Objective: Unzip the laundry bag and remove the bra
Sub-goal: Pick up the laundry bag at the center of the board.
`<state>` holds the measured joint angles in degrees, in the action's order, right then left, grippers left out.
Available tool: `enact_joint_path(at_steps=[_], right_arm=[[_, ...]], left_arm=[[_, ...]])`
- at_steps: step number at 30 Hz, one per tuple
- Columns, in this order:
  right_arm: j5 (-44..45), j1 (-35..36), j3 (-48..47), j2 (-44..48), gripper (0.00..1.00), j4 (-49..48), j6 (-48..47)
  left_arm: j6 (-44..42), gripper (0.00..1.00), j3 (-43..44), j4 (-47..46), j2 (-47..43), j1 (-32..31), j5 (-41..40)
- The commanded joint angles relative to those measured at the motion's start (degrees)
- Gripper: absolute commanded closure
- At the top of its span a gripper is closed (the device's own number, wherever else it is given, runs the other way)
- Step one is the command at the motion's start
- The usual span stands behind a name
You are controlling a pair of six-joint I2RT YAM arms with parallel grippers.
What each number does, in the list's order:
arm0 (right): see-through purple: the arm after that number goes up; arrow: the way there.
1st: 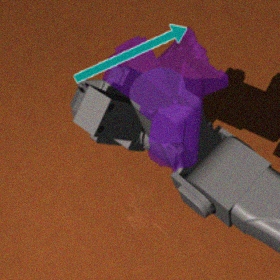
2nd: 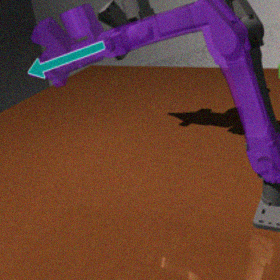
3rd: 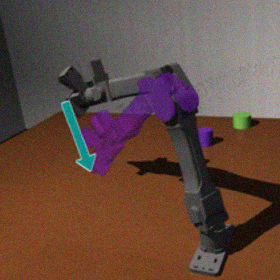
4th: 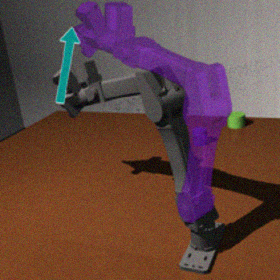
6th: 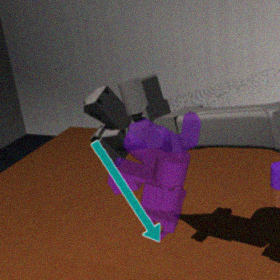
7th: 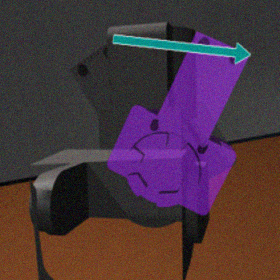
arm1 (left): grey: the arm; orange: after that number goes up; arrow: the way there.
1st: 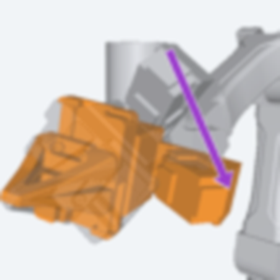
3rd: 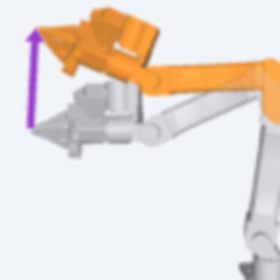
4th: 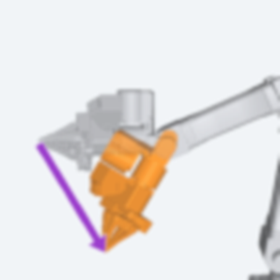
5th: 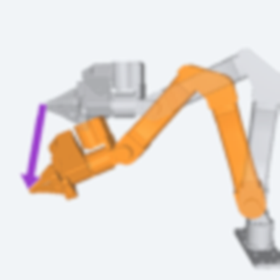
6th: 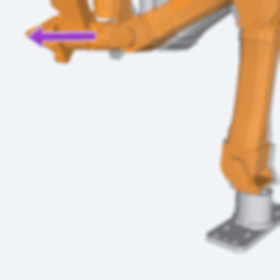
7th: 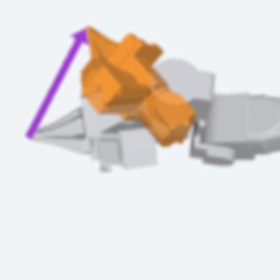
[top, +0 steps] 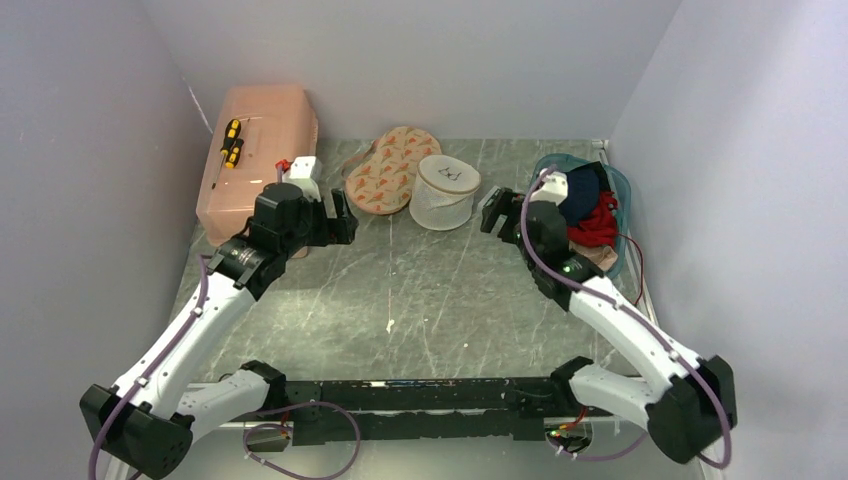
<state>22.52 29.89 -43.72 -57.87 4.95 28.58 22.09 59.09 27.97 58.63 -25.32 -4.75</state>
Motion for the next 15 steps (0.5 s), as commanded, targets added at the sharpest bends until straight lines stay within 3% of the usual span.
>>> enact_joint_path(at_steps=[1, 4, 10, 15], right_arm=[[-12.43, -3.82, -4.09, -8.32, 0.17, -9.83, 4.39], [-15.56, -5.57, -6.39, -14.44, 0.16, -13.04, 8.0], [-25.06, -13.16, -8.53, -24.76, 0.12, -20.45, 24.29], [-27.2, -15.34, -14.53, -32.01, 0.19, -20.28, 31.91]], left_arm=[[-0.4, 0.06, -0.97, -3.11, -2.5, -0.34, 1.4], [-0.26, 0.06, -1.34, -3.87, -2.74, -0.38, 2.41], [0.3, 0.06, -0.83, -3.3, -1.74, -0.52, 3.35], [0.51, 0.06, -0.58, -2.98, -1.55, -0.62, 3.18]])
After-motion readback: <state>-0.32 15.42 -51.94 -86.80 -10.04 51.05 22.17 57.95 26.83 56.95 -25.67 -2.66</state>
